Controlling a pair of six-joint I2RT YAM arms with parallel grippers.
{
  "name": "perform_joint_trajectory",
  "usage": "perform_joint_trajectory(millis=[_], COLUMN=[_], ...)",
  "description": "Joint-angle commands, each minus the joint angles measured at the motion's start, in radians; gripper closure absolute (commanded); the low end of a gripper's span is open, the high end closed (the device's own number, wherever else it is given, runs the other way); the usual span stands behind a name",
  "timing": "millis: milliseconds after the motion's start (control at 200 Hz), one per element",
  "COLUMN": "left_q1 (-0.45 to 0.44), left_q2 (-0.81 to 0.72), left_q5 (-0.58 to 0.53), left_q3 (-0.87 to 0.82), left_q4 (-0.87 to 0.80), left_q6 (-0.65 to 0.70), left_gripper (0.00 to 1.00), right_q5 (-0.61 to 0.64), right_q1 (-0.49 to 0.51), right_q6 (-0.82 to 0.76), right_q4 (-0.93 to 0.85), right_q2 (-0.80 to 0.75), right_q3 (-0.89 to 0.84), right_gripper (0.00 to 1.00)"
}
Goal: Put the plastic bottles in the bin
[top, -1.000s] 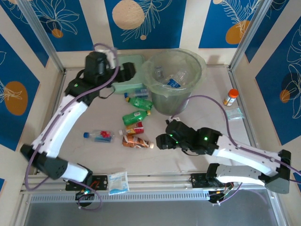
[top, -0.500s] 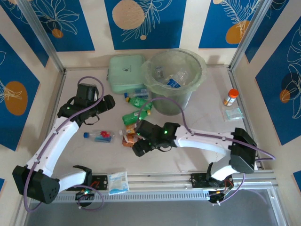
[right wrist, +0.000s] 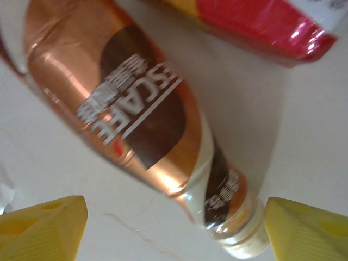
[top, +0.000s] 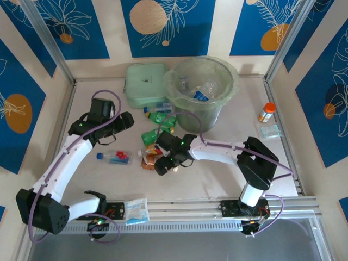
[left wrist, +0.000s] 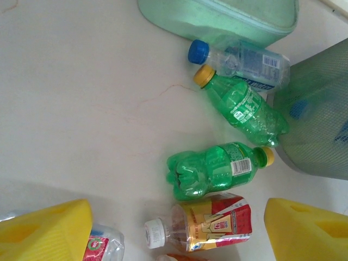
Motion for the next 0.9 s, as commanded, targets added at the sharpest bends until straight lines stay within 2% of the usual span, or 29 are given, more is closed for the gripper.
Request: perform_joint_trajectory(millis=[0,350,500,550,720,795,890], left_q1=[0.011,0.01,0.01,0.009,0.01,0.011,0.01], left_q2=[0.003,0.019,0.023,0.023,0.026,0.026,0.028], left_q5=[0.017,0.031,0.036,0.034,0.036,0.037,0.039], left_q3=[-0.015,-0.012,-0.012,-0.013,-0.018,-0.021,-0.021], left_q4=[0.002,0.015,0.021,0.019,0.024,0.029,0.031], left_q6=[-0.016,-0.024,-0.024,-0.022,-0.023,-0.025,-0.027], left_gripper=[0.18,0.18,0.19,0.19,0.19,0.19,0.2], right_q5=[-0.058,-0.052,-0.051,-0.053,-0.044,-0.04,-0.038], right_q1=[-0.013,0.012,0.018,0.018,0.037,0.042,0.04], right_q6=[-0.05,-0.046,-0.044,-0.043,-0.048,-0.047,-0.045], right_q4=[0.019,0.004,-0.011,-0.014,-0.039,-0.043,-0.045], right_q2=[0.041,0.096,0.104,0.106,0.117,0.121,0.123], right_q3=[0.042,0.049,0.055,0.056,0.065,0.067,0.067], right_gripper=[0.15,0.23,0.32,0.32,0.24,0.24,0.3])
